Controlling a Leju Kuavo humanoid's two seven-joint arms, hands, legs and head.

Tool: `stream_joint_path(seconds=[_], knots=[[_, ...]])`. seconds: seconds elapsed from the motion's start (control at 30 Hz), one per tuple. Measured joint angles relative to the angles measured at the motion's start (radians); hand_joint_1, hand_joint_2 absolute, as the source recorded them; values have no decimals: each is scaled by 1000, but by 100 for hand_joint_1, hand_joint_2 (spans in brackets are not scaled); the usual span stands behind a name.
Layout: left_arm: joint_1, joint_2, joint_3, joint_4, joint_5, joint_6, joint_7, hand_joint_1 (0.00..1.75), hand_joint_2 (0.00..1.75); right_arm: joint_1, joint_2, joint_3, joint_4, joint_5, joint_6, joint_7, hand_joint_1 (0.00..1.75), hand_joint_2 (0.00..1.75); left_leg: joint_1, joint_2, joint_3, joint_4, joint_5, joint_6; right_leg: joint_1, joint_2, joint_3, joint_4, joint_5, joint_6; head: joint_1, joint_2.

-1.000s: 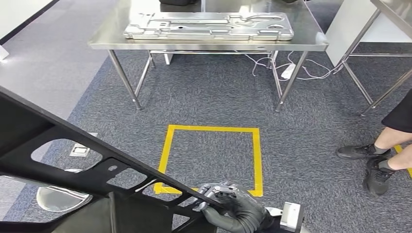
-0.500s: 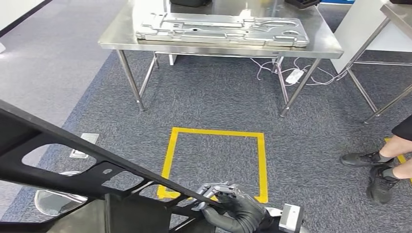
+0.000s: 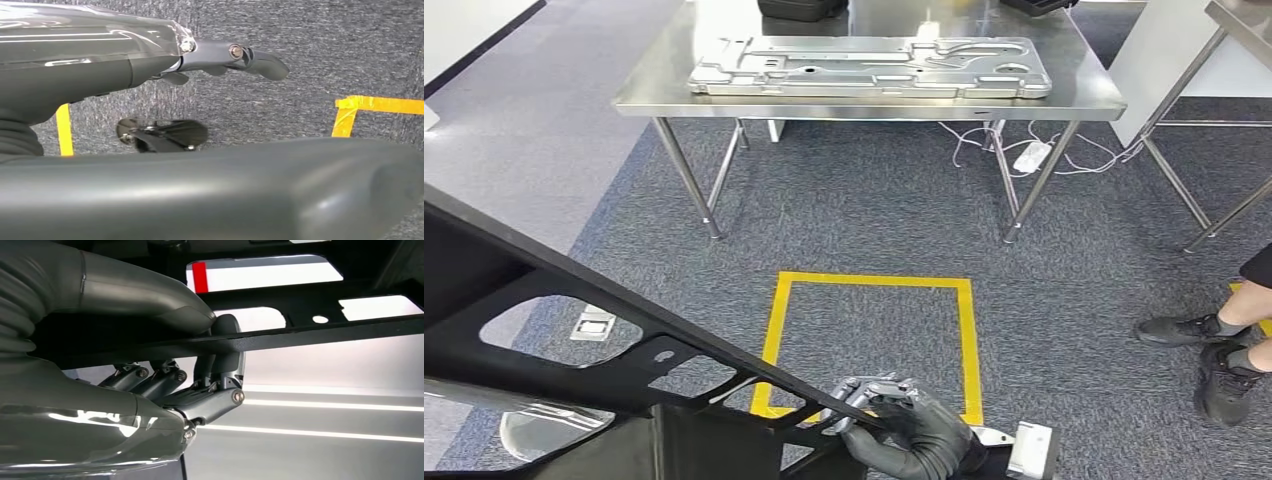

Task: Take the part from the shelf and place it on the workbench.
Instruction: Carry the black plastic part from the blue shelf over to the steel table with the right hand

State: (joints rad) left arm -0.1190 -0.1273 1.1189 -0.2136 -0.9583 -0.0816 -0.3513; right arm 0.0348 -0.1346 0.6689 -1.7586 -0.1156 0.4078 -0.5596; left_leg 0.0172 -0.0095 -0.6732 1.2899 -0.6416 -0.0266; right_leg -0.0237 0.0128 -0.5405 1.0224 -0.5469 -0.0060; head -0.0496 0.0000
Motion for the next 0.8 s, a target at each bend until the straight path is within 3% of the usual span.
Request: stream_joint_path(seconds=[0.07, 0.13, 0.27, 0.33, 0.43, 0.47, 0.5, 0.53, 0.6, 0.63, 0.67, 0.73, 0.8], knots=[[1, 1, 0, 0, 0, 0, 0, 0, 175, 0, 1, 0, 0, 0, 3, 0, 175, 175, 8, -3, 35, -112, 88, -8, -7, 9, 19, 1, -13, 11, 0, 0], [2, 0, -1, 1, 1, -1, 0, 0, 175, -2, 1, 0, 0, -1, 6, 0, 175, 175, 10, -16, 76, -212, 132, -9, -8, 18, 28, 2, -24, 24, -1, 0], [2, 0, -1, 2, 1, -1, 0, 0, 175, -4, 2, 0, -1, 3, 10, 1, 175, 175, 6, -17, 89, -239, 117, 21, -10, 25, 33, -7, -31, 50, -1, 0], [1, 0, -1, 2, 1, -1, -1, 0, 175, -7, 2, 0, -1, 13, 6, 3, 175, 175, 7, -11, 99, -246, 115, 38, -9, 10, 14, 40, -55, 55, -1, 0], [4, 1, -1, 2, 2, -1, -1, 0, 175, -9, 1, -1, -1, 23, 0, 8, 175, 175, 0, -1, 113, -248, 104, 55, -6, -2, -97, 232, -126, 52, -1, 0], [4, 1, -1, 2, 3, -1, -1, 0, 175, -8, 0, -1, -1, 24, -2, 9, 175, 175, -3, 1, 118, -248, 99, 57, -5, -2, -130, 277, -131, 51, -1, 0], [5, 1, -1, 2, 3, -1, -1, 0, 175, -7, 0, -1, 0, 25, -3, 9, 175, 175, -6, 2, 124, -248, 93, 57, -4, -2, -146, 286, -114, 50, -1, 0], [5, 1, -1, 2, 4, -1, -1, 0, 175, -6, 0, -1, 0, 26, -4, 9, 175, 175, -8, 2, 133, -248, 87, 57, -3, -2, -144, 259, -80, 48, -1, 0], [4, 0, -1, 2, 4, -1, -1, 0, 175, -7, -1, -1, 0, 26, -4, 10, 175, 175, -11, 2, 153, -249, 72, 53, 5, -5, -100, 133, 5, 36, -1, 0], [4, 0, -1, 2, 4, -1, -1, 0, 175, -7, -1, 0, 0, 26, -4, 10, 175, 175, -12, 2, 159, -248, 66, 49, 10, -7, -78, 79, 27, 30, -1, 0], [3, 0, -1, 2, 4, -1, -1, 0, 175, -8, -1, 0, 0, 27, -4, 10, 175, 175, -12, 2, 163, -249, 60, 45, 14, -9, -64, 44, 36, 23, -1, 0], [2, 0, -1, 2, 4, -1, -1, 0, 175, -9, -1, 0, 0, 27, -4, 10, 175, 175, -11, 3, 166, -255, 56, 34, 19, -9, -58, 28, 27, 14, -1, 0], [-1, 1, -1, 2, 4, -1, -2, 0, 175, -10, 0, 0, 0, 27, -4, 11, 175, 175, -11, 4, 170, -253, 48, 23, 13, -9, -50, 20, 25, 6, -2, 0]])
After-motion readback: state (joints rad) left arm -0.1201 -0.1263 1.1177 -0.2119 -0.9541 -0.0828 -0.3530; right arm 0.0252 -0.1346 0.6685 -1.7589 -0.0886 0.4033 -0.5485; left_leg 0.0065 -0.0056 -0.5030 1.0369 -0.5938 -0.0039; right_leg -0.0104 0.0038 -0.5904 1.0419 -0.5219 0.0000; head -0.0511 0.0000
